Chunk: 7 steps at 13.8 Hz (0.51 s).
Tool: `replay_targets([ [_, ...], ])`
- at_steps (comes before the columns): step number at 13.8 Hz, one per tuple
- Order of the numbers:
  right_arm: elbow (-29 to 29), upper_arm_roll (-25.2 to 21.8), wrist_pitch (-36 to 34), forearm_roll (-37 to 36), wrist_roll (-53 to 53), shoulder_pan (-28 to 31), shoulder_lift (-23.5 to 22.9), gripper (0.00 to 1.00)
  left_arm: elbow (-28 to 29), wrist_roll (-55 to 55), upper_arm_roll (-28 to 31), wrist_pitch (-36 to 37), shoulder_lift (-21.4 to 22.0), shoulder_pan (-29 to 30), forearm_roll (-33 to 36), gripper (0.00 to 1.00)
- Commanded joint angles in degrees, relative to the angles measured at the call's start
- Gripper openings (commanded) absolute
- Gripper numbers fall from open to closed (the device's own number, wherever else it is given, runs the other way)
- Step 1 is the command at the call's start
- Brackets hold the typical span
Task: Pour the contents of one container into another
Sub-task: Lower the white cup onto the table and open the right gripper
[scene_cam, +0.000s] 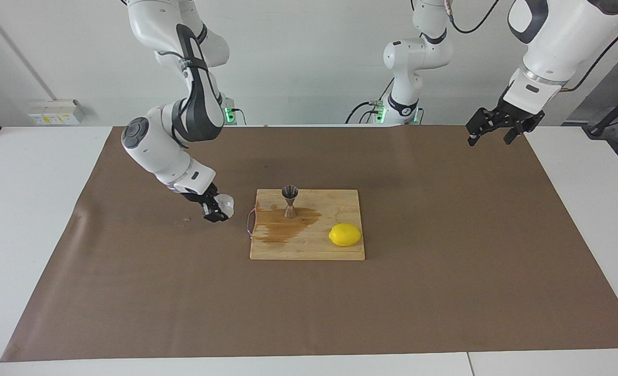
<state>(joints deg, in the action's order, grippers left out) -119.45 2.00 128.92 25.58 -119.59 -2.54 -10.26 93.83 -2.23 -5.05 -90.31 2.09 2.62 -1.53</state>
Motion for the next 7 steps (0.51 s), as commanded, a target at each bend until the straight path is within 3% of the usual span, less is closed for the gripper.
replay_targets([
  [1, -3.3, 0.7, 1.3, 2.0, -6.6, 4.1, 1.7, 0.00, -0.7, -0.1, -0.4, 1.1, 0.1, 0.7, -0.7, 1.00],
  [7, -7.2, 0.7, 5.6, 2.4, -13.2, 8.5, 1.4, 0.00, -0.7, -0.1, -0.3, 1.1, 0.1, 0.7, -0.7, 1.00],
])
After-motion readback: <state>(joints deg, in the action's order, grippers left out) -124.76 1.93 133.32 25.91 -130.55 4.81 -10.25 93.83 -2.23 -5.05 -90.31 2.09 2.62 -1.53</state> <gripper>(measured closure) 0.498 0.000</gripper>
